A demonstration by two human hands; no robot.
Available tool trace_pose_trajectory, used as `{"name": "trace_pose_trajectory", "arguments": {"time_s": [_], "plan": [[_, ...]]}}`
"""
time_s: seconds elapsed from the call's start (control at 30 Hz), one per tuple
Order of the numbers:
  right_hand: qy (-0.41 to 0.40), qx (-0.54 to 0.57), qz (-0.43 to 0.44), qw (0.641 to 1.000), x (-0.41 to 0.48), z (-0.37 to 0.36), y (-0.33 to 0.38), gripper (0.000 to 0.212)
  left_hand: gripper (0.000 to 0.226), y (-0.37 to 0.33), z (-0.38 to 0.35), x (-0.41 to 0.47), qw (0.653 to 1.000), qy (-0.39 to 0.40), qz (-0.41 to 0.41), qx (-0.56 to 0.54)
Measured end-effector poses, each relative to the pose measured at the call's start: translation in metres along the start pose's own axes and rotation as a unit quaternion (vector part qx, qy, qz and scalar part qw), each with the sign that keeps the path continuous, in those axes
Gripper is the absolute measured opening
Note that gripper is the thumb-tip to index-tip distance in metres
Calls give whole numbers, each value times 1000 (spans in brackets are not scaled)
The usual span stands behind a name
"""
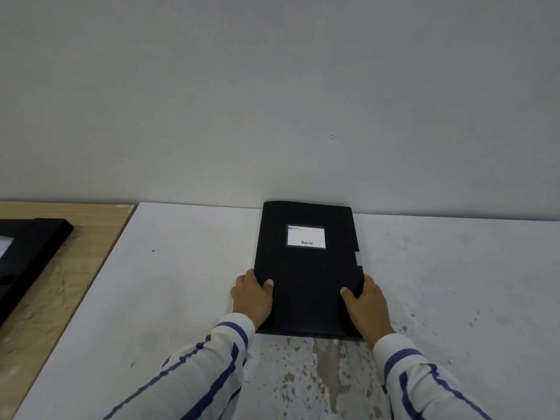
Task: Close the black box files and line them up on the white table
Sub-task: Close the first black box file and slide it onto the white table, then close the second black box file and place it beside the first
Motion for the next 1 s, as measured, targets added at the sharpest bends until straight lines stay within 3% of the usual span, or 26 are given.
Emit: {"name": "trace_pose_trajectory", "arguments": {"time_s": [0.17,0.27,0.5,1.0], "plan": [[-50,-123,63,989,-14,-2,16,60,48,-2,6,-8,1000,0,-15,16],[-28,-180,124,975,-29,-10,32,61,56,2,17,-16,999,1,-32,28],[123,-196,239,943,-82,-48,87,48,53,34,65,-30,996,-4,-67,54],[106,-198,333,916,-251,-189,222,42,50,201,272,-50,989,-102,-90,63]]}}
Point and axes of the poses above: each hand's wrist, its own x-axis towards the middle knuckle, its own z-axis out of the back of the hand, y = z × x, the point moved 2 cm from there along x, towards the middle knuckle, and after that the axes turned 4 degrees about -y, right-handed, at the moved point
